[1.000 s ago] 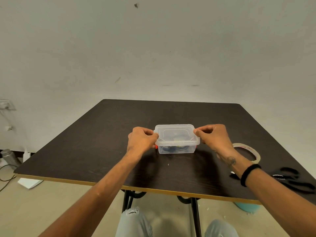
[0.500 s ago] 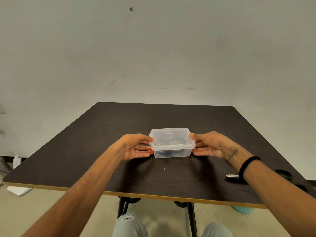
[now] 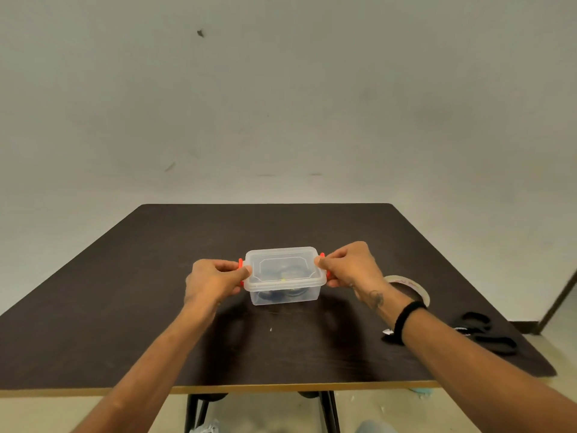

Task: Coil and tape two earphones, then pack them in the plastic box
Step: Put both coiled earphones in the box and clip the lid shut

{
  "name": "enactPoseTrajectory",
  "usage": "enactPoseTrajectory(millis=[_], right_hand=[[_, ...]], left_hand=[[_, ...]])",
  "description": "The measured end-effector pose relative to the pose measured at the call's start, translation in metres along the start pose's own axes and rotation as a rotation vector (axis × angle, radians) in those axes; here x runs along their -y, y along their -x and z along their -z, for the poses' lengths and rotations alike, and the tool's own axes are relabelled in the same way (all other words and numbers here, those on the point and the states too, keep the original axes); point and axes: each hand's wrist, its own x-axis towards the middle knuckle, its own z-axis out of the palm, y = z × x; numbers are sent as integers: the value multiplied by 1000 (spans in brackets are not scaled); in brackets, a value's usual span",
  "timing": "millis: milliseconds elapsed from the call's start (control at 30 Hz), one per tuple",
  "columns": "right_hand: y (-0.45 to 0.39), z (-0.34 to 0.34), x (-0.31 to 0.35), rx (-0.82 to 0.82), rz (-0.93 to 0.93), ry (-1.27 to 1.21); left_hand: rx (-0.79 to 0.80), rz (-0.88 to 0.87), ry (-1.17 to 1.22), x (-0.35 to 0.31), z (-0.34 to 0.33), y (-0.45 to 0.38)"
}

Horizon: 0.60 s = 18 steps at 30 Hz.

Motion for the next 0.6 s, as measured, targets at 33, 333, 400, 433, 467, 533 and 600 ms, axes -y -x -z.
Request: enactPoseTrajectory(millis=[33, 333, 400, 433, 467, 533, 600], right_hand=[[2, 0, 1, -18, 29, 37], [10, -8, 4, -136, 162, 267], [11, -12, 5, -148, 192, 336], [12, -12, 7, -148, 198, 351], [12, -11, 8, -139, 200, 343], [9, -5, 12, -115, 208, 289], [0, 3, 19, -105, 213, 213]], left_hand=[[-27, -27, -33, -1, -2, 3], [-110, -165, -223, -9, -11, 19], [-127, -209, -278, -12, -16, 23], [-129, -220, -291, -12, -18, 23], [-119, -217, -288, -13, -19, 22], [-92, -210, -266, -18, -21, 17], [-87, -222, -234, -28, -23, 7]])
